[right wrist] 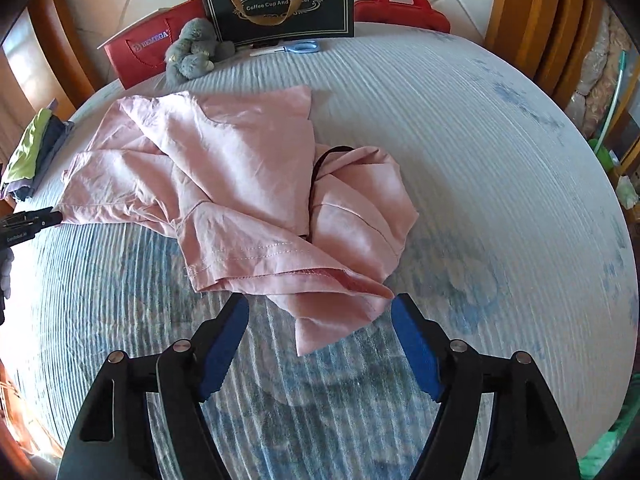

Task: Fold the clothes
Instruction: 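Grasp the shirt hem with both grippers, lift and lay it flat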

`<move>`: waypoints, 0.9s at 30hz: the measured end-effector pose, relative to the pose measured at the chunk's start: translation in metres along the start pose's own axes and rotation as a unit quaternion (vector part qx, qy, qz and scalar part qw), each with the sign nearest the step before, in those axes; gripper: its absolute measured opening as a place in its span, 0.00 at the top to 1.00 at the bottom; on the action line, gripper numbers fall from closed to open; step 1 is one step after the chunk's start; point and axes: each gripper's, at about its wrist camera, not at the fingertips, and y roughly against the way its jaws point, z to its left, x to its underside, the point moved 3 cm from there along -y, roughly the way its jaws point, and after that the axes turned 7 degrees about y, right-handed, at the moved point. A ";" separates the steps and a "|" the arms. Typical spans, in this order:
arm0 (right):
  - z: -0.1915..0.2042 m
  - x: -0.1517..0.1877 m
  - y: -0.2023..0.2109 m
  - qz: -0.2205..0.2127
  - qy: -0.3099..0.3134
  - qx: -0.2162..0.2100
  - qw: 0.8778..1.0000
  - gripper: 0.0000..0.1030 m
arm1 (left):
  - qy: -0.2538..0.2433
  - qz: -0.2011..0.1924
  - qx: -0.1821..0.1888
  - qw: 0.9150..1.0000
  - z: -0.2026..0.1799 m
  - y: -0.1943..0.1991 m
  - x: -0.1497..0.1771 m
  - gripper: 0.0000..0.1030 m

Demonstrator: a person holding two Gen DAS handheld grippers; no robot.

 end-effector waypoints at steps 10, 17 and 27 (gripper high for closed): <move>0.005 0.005 -0.006 0.018 0.009 -0.024 1.000 0.95 | 0.011 -0.026 0.008 1.000 -0.003 0.005 -0.005 0.96; -0.025 -0.099 0.064 -0.121 0.033 0.042 0.991 0.95 | -0.003 -0.123 -0.019 0.992 0.002 0.071 -0.106 0.96; -0.012 -0.274 0.218 -0.350 0.080 0.111 0.927 0.96 | -0.021 -0.324 -0.098 0.941 -0.001 0.248 -0.296 0.96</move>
